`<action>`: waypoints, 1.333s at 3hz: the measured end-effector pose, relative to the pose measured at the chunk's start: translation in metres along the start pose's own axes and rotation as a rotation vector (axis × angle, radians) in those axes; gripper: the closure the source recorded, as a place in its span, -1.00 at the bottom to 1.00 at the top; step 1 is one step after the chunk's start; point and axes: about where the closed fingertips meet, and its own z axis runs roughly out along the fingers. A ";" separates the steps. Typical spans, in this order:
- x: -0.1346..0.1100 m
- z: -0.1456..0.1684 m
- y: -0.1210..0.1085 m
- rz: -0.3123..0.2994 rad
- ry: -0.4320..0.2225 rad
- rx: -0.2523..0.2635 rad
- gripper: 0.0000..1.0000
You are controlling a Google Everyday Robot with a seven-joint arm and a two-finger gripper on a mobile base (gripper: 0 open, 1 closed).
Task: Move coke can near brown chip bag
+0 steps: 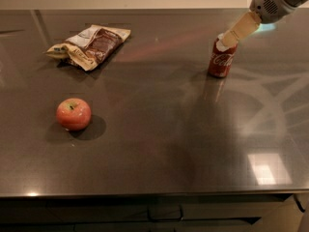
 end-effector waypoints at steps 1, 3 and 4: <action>0.008 0.012 -0.010 0.006 -0.040 -0.043 -1.00; 0.039 0.033 -0.010 0.013 0.007 -0.117 -1.00; 0.048 0.040 -0.003 0.009 0.025 -0.150 -1.00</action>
Offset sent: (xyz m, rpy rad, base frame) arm -0.0009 -0.0320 -0.0582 0.0452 0.1273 0.0709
